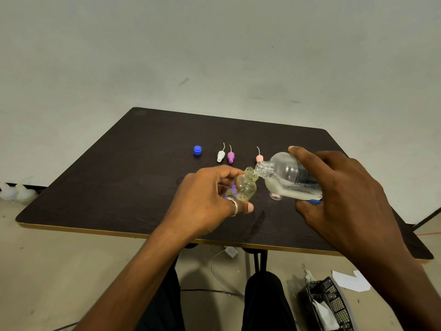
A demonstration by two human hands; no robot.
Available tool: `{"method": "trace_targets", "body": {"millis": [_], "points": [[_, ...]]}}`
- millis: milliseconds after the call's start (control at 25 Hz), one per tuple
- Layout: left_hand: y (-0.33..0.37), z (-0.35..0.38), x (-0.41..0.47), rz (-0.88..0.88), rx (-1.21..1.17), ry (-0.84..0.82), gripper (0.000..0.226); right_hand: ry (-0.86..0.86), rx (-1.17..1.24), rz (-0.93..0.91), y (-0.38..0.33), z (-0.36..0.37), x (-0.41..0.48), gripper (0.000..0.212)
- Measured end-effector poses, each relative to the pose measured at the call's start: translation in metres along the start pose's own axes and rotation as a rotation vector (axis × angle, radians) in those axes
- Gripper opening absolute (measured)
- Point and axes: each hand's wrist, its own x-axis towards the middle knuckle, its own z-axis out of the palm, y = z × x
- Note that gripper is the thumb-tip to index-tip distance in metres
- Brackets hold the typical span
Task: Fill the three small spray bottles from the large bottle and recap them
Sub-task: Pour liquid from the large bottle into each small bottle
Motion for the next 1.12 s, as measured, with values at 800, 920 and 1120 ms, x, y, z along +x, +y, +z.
{"method": "trace_targets", "body": {"millis": [800,920,1120], "points": [[-0.0016,-0.0004,0.0002,0.010,-0.004,-0.002,0.053,0.008,-0.022,-0.004,-0.0003,-0.0002,0.0003,0.089],[-0.0016,-0.0002,0.0005,0.010,-0.001,-0.002,0.052,0.008,-0.023,-0.004,-0.0002,0.0000,0.0006,0.089],[-0.0013,0.0000,0.0004,0.003,-0.005,-0.005,0.053,0.012,-0.019,-0.003,0.0009,0.0003,0.0006,0.089]]}}
